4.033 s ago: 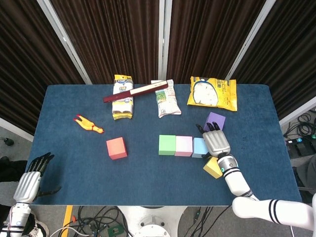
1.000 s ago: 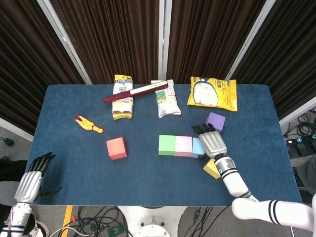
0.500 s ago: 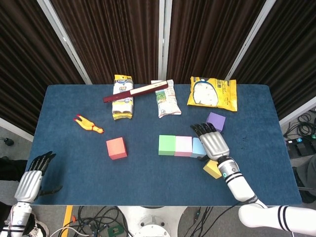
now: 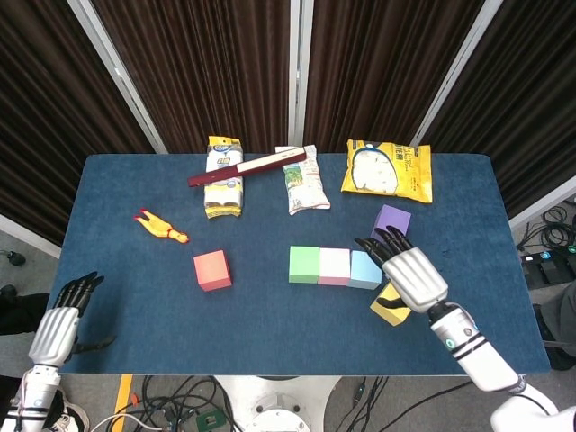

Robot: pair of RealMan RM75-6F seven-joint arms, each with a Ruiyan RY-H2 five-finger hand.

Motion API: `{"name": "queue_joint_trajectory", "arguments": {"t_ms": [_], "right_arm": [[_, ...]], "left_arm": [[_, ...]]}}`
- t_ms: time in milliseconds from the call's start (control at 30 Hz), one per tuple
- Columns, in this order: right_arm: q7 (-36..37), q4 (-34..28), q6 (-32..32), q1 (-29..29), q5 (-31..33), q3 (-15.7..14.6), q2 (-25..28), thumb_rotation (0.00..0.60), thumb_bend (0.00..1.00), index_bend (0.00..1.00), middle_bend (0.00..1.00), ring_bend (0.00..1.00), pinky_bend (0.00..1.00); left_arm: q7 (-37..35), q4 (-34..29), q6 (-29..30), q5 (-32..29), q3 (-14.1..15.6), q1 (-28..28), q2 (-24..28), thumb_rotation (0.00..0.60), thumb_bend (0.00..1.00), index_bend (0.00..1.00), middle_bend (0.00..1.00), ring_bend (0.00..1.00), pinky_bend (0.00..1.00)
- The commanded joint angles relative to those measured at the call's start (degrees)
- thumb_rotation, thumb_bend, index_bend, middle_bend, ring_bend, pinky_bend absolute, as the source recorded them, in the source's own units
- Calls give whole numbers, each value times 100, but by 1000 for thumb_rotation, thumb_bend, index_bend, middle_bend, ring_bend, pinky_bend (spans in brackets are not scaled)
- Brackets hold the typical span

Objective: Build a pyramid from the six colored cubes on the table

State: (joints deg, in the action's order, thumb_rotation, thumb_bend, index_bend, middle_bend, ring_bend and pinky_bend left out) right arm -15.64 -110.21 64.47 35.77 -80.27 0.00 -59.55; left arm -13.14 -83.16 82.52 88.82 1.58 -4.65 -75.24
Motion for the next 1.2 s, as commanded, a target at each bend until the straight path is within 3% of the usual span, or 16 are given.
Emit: {"name": "queue_joint_trajectory", "arguments": {"t_ms": [33, 300, 700, 1200], "right_arm": [[345, 211, -52, -189, -536, -264, 278, 600, 0, 0, 154, 0, 0], [319, 802, -215, -237, -1231, -465, 247, 600, 0, 0, 182, 0, 0], [-232, 933, -406, -219, -1799, -522, 206, 600, 0, 0, 258, 0, 0], [-633, 1042, -806, -216, -1736, -478, -74, 600, 0, 0, 275, 0, 0]], "left_arm": [[120, -109, -15, -35, -25, -15, 30, 600, 0, 93, 29, 0, 41], [540, -415, -45, -165, -94, -32, 44, 600, 0, 93, 29, 0, 41], [680, -470, -87, -219, -104, -47, -27, 600, 0, 93, 29, 0, 41], [642, -407, -75, -205, -92, -42, -68, 600, 0, 93, 29, 0, 41]]}}
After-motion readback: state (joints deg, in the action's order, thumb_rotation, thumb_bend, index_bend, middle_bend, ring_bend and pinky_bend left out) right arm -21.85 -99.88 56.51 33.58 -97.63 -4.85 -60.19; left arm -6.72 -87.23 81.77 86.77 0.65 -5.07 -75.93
